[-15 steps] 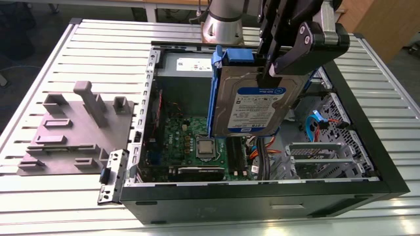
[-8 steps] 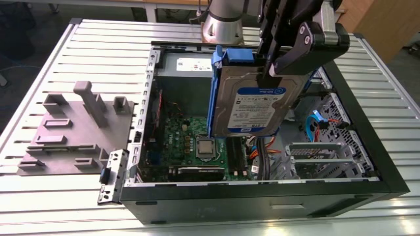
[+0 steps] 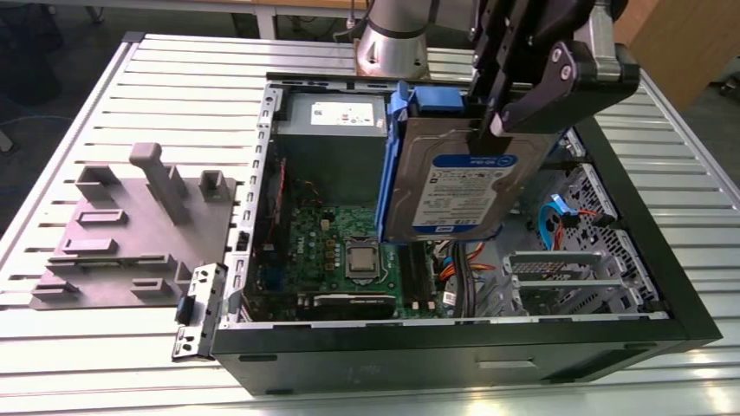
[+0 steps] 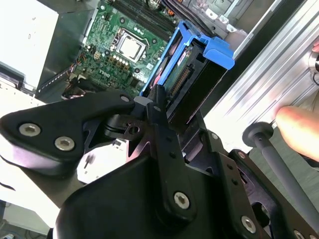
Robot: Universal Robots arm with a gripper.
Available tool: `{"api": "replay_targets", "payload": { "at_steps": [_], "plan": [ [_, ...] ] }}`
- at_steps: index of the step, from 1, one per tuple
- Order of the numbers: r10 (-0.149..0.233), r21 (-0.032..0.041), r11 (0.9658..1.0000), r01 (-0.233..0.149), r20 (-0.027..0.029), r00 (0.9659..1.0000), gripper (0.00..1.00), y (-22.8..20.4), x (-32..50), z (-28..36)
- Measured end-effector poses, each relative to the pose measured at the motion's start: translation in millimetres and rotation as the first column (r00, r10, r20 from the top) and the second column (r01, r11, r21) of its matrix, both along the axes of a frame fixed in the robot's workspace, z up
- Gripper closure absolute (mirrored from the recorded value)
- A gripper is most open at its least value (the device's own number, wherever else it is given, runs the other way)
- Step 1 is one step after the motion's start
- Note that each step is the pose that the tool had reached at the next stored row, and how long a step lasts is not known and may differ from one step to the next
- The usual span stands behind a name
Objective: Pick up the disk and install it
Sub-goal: 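Pick up the disk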
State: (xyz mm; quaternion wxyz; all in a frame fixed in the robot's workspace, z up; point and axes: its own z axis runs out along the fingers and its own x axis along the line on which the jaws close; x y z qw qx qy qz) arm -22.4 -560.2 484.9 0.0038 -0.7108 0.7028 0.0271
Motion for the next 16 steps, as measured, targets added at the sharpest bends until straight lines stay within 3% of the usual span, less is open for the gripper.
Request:
{"api": "replay_targets", "payload": {
  "at_steps": [16],
  "plan": [
    [0.0, -0.0001, 1.0, 0.0, -0.0038, 1.0, 0.65, 0.0, 25.8, -0.6]
  ]
}}
